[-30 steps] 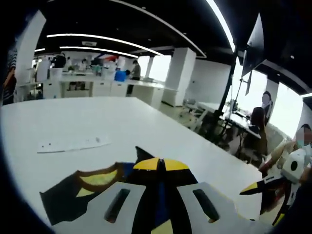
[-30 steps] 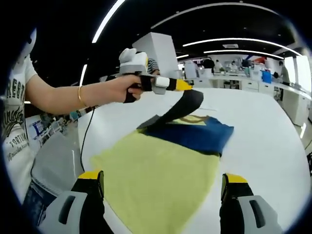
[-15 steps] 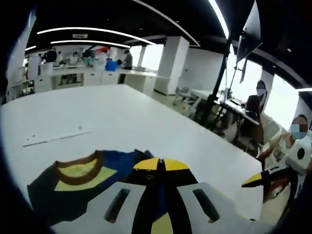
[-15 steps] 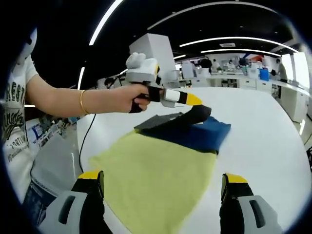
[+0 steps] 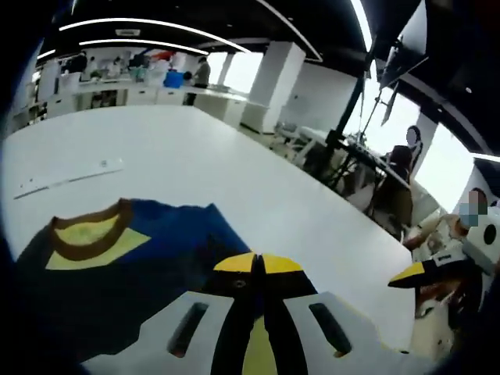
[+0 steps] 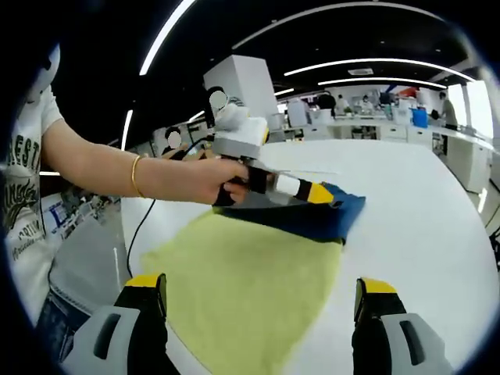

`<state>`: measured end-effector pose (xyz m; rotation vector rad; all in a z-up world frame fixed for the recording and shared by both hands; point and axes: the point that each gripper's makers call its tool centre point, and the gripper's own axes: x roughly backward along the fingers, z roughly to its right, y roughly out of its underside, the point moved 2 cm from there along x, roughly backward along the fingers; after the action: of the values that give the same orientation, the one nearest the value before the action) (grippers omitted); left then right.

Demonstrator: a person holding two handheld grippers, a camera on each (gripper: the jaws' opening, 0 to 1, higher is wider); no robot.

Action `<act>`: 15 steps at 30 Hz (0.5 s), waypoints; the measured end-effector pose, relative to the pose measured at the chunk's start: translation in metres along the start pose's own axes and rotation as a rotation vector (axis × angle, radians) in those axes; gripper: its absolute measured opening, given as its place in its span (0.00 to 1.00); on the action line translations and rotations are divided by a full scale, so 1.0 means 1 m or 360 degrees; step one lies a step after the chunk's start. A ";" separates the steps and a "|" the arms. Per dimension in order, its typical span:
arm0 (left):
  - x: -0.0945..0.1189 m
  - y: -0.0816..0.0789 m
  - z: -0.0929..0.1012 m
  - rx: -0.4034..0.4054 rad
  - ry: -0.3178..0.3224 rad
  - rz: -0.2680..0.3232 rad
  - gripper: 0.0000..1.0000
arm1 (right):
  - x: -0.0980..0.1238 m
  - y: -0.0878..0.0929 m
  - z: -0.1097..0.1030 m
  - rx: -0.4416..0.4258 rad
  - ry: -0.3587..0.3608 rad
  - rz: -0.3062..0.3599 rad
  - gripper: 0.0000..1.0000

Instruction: Fold the garment on the visible template until the final outline fits inside the template.

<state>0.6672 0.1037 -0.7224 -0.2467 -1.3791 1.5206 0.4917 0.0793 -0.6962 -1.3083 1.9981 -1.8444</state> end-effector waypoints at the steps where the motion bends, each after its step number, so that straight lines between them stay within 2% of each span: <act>1: 0.000 0.002 0.003 0.0001 0.0024 -0.0004 0.00 | 0.000 0.000 0.000 -0.0001 -0.0001 -0.0002 0.99; 7: 0.003 0.002 0.014 -0.0070 0.0101 0.0005 0.16 | -0.001 0.001 -0.002 0.0003 -0.0019 -0.0012 0.99; 15: 0.016 -0.018 0.018 -0.0191 0.0128 0.0123 0.53 | -0.002 0.000 -0.005 0.0032 -0.0057 -0.0036 0.99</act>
<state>0.6568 0.1017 -0.6941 -0.4362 -1.4123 1.4763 0.4896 0.0845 -0.6960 -1.3545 1.9496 -1.8327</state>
